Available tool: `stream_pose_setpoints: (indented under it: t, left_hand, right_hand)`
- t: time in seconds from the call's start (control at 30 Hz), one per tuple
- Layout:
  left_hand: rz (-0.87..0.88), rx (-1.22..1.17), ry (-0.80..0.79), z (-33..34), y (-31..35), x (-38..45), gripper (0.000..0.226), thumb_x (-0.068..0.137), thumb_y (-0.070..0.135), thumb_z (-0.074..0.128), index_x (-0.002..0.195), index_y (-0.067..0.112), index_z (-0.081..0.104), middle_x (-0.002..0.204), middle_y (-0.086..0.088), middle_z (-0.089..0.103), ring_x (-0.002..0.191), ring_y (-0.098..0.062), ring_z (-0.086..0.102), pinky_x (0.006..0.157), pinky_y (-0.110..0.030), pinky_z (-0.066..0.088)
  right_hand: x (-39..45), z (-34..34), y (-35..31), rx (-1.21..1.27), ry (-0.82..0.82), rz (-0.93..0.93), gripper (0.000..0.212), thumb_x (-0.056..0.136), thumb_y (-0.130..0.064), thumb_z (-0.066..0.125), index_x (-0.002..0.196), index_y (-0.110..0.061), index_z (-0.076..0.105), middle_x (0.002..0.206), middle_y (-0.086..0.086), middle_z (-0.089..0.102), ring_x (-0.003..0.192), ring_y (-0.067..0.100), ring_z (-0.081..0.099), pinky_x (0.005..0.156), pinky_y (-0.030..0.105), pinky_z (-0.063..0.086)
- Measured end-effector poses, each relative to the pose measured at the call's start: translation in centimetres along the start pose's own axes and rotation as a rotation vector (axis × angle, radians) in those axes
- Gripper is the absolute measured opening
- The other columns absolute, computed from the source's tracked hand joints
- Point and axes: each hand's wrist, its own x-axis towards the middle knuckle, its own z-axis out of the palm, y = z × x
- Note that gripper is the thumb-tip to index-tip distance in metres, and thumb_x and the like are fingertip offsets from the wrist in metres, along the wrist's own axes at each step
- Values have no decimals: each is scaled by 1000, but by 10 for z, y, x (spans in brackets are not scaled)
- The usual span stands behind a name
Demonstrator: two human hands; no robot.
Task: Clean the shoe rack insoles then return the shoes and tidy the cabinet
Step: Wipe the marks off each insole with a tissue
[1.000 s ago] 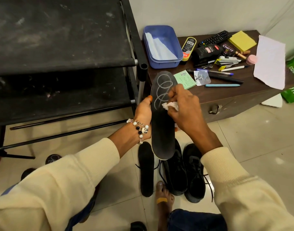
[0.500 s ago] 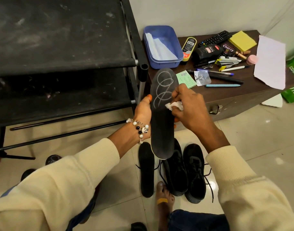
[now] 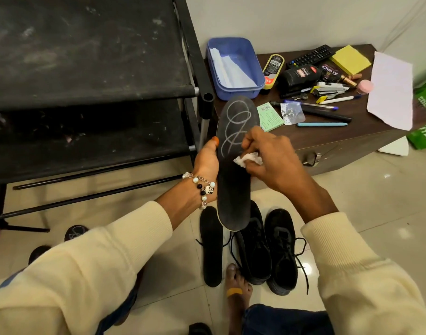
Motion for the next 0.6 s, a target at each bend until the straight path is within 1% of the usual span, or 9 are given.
stream_pose_setpoints:
  t: [0.07, 0.13, 0.23, 0.33, 0.4, 0.5, 0.6]
  left_hand:
    - [-15, -7, -15, 2, -1, -1, 50, 93, 48, 49, 124, 12, 62, 118, -16, 66, 110, -33, 62, 102, -50, 46]
    - [-8, -7, -11, 3, -2, 0, 50, 93, 49, 48, 125, 13, 61, 120, -14, 66, 113, -32, 60, 105, -48, 43]
    - [17, -8, 10, 2, -3, -1, 46, 94, 44, 50, 122, 10, 63, 118, -13, 67, 113, -30, 61, 105, -43, 44]
    - [12, -27, -1, 1, -1, -3, 42, 94, 41, 50, 116, 10, 67, 109, -13, 70, 105, -30, 66, 98, -41, 50]
    - [9, -35, -11, 0, -1, -1, 43, 94, 41, 50, 118, 9, 66, 112, -15, 69, 106, -30, 65, 100, -43, 49]
    - [3, -32, -20, 2, -1, 1, 47, 93, 44, 50, 123, 10, 63, 116, -15, 68, 109, -31, 63, 103, -45, 46]
    - [-24, -26, -34, 2, -3, 3, 52, 92, 50, 49, 127, 13, 59, 123, -15, 64, 115, -32, 59, 106, -47, 42]
  right_hand:
    - [1, 0, 6, -57, 85, 113, 32, 81, -7, 66, 106, -16, 48, 107, 7, 56, 91, 19, 54, 72, 24, 40]
    - [2, 4, 6, -84, 148, 148, 31, 84, -8, 64, 108, -15, 47, 109, 9, 55, 94, 22, 54, 72, 27, 42]
    - [3, 14, -3, 20, 186, 82, 29, 82, -9, 65, 106, -13, 50, 104, 9, 59, 91, 22, 57, 76, 32, 48]
    - [1, 18, -12, 108, 139, -57, 26, 80, -9, 67, 101, -12, 52, 93, 6, 64, 85, 21, 60, 74, 29, 46]
    - [1, 15, -11, 100, 93, -99, 26, 79, -10, 68, 100, -11, 53, 90, 4, 66, 85, 20, 60, 74, 29, 45]
    - [3, 6, 1, 32, 94, -17, 28, 80, -11, 69, 101, -15, 52, 99, 6, 63, 88, 20, 59, 74, 26, 45]
    - [3, 3, 10, -40, 142, 128, 31, 81, -8, 66, 104, -18, 48, 106, 6, 56, 91, 20, 55, 73, 29, 46]
